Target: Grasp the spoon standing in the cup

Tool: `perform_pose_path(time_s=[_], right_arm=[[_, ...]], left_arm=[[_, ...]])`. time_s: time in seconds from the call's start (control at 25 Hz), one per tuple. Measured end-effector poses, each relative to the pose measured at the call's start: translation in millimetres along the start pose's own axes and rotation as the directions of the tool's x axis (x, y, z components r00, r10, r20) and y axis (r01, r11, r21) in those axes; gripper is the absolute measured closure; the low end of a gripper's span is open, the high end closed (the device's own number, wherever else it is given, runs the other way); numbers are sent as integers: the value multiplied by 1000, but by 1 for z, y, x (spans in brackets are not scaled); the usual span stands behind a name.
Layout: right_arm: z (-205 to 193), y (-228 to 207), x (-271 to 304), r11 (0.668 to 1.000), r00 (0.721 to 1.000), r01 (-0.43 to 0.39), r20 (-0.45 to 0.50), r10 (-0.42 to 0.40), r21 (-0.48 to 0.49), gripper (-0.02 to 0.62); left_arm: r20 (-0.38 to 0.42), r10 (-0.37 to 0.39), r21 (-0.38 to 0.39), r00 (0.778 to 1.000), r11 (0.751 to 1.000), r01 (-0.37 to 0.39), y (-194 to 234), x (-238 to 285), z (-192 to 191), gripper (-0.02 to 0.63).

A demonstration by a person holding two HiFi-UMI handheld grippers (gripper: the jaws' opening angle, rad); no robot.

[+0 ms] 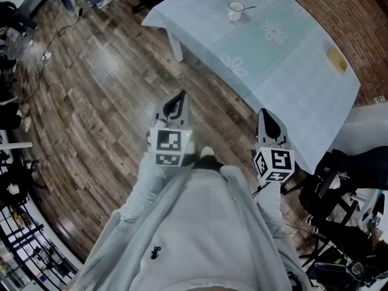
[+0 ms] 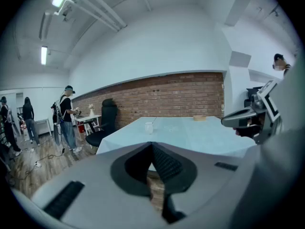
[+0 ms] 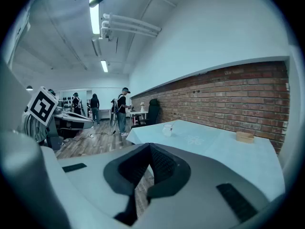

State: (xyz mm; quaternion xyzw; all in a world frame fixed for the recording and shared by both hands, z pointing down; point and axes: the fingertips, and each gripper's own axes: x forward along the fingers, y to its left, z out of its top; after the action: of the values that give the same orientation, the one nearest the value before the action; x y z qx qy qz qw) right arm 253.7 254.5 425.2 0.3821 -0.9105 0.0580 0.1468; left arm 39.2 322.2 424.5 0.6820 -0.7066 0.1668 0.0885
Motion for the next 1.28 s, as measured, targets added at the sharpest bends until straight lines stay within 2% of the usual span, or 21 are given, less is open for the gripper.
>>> perform_pose_path(time_s=[0.84,1.28], right_arm=[[-3,-3,-4,999,1000,-3,19,3,36,580],[-4,-17,-2,998,998,-52,39,51,25,580]], left_arm=[[-4,10,7,1000,1000,-9,-9,-4,-1,589],[7,61,8,998,998,-61,-22,-4,4,589]])
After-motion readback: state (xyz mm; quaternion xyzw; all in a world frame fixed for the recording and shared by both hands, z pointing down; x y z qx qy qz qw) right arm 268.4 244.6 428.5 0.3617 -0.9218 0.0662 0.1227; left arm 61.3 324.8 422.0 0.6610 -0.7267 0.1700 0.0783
